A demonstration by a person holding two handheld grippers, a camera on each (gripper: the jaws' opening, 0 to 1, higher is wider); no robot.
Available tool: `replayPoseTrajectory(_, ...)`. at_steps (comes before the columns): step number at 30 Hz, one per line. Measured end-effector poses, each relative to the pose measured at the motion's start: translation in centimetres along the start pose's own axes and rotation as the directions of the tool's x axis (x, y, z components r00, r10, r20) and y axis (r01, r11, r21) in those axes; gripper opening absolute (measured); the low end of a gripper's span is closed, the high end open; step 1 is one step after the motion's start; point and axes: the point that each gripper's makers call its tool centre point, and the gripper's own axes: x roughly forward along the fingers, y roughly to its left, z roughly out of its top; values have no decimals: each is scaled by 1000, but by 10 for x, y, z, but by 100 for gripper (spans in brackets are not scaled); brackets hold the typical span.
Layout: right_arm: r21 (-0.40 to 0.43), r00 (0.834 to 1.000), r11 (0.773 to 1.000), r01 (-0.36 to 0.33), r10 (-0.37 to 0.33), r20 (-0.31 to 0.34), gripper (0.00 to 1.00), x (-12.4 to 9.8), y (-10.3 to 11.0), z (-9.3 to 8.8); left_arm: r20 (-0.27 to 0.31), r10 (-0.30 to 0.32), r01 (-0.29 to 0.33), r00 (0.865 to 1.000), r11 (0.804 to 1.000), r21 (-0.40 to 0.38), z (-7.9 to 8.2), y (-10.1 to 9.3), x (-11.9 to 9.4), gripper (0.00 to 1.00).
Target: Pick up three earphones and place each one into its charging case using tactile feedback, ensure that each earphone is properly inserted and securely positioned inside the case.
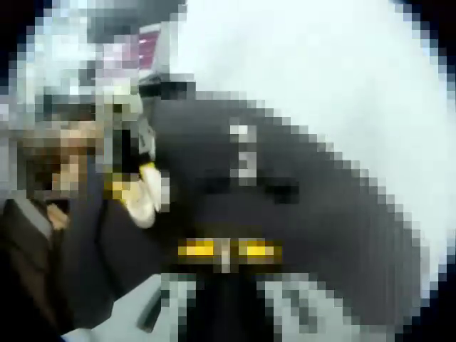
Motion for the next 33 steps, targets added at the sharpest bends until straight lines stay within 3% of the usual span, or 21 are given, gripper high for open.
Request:
replayPoseTrajectory(6,-46,999,999,7,-10,-51,10,11,3,-9,0,1,-1,1000,1000,1,0,0,0,16)
replayPoseTrajectory(10,-56,999,998,28,-30,-42,8,8,0,-4,0,1,-1,1000,1000,2,-1,0,0,16)
replayPoseTrajectory(13,29,998,999,-32,31,48,8,0,11,12,0,1,-1,1000,1000,1,-1,0,0,16)
replayPoseTrajectory(16,139,990,984,-112,98,103,8,-6,23,18,0,0,0,1000,1000,1,-1,1,0,16)
replayPoseTrajectory(20,367,983,916,-163,118,142,8,-6,33,12,0,2,-2,1000,1000,4,-1,1,0,16)
replayPoseTrajectory(23,438,979,881,-180,120,163,8,-3,41,4,0,1,-1,1000,1000,2,-1,1,0,16)
replayPoseTrajectory(26,494,969,847,-198,91,231,8,-2,43,5,0,1,-1,1000,1000,2,-1,0,0,16)
replayPoseTrajectory(29,606,956,760,-236,67,287,8,-4,40,4,0,1,-1,1000,1000,3,0,0,0,16)
replayPoseTrajectory(30,623,953,744,-242,64,295,8,-4,41,2,0,1,-1,1000,1000,1,0,0,0,16)
replayPoseTrajectory(32,640,957,735,-225,42,288,8,-4,40,-3,0,2,-2,1000,1000,2,0,-1,0,16)
replayPoseTrajectory(33,658,960,728,-192,0,280,8,-4,37,-5,0,2,-2,1000,1000,2,-1,-1,0,16)
